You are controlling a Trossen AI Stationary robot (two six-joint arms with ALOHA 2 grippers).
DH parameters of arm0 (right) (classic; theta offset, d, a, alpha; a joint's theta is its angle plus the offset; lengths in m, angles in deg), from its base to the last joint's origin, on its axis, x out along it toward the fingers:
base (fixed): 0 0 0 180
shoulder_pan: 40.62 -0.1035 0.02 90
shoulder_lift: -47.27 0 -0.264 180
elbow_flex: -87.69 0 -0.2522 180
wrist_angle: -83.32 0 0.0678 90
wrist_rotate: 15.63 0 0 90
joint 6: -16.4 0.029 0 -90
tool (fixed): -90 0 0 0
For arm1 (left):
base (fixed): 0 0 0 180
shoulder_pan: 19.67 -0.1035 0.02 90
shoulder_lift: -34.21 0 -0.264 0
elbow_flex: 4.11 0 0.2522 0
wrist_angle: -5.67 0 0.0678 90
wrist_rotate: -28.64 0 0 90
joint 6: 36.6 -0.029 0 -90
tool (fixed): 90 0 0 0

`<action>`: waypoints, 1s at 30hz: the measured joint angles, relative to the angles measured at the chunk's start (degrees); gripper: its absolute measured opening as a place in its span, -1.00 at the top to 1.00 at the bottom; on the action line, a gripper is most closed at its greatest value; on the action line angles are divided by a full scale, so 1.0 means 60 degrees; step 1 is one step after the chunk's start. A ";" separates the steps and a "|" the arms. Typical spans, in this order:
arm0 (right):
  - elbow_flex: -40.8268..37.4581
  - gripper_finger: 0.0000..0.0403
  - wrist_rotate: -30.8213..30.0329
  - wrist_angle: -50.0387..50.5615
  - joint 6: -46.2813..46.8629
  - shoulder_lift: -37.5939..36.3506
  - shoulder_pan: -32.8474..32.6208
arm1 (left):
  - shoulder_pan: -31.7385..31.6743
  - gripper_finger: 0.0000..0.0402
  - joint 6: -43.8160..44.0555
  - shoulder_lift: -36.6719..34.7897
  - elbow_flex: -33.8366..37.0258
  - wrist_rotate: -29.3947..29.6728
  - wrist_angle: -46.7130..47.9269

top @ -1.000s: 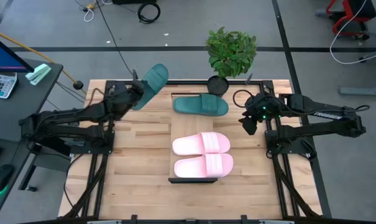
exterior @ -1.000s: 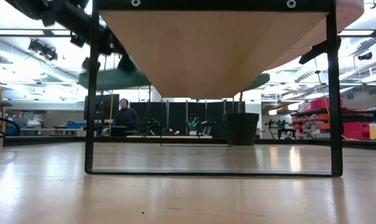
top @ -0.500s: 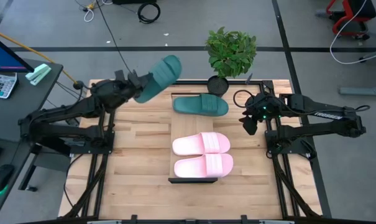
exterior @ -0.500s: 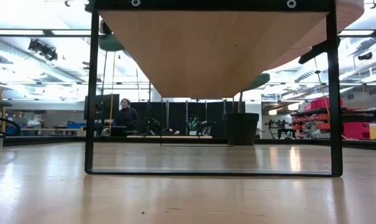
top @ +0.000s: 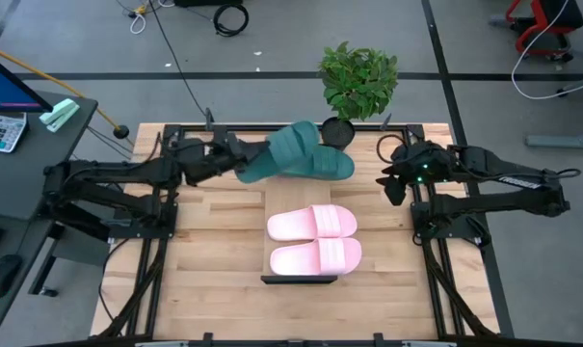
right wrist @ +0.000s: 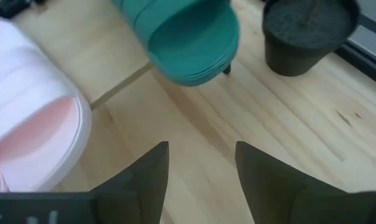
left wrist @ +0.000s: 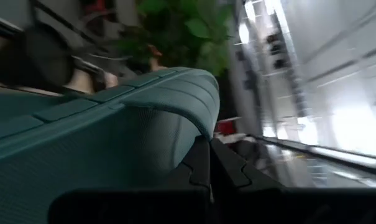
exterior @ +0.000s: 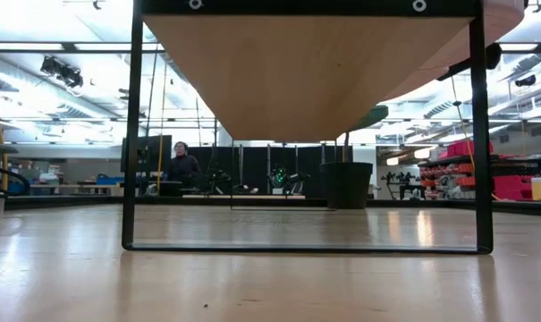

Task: Pick and place slides into the shelf
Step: Put the green slide on the shelf

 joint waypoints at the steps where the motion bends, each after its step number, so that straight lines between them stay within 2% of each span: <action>1: 0.0000 0.05 -0.0073 -0.0003 0.0138 -0.0081 0.0000 | 0.0076 1.00 0.0113 0.0140 0.0000 -0.0005 -0.0366; 11: 0.0000 0.04 -0.0455 -0.0189 0.1040 -0.0474 0.0003 | 0.0314 1.00 0.0628 0.1433 -0.0017 -0.1013 -0.2224; 17: 0.0000 0.04 0.0019 -0.1098 0.2267 -0.0622 0.0000 | 0.0305 1.00 0.0350 0.2104 -0.0763 -0.1763 -0.2207; 23: 0.0004 0.04 0.0153 -0.1304 0.4055 -0.0875 0.0000 | 0.0149 1.00 0.0216 0.2837 -0.1605 -0.2648 -0.1408; 30: 0.0004 0.04 0.0049 -0.1270 0.4345 -0.1222 0.0000 | 0.0036 1.00 0.1008 0.3604 -0.2018 -0.2975 -0.0923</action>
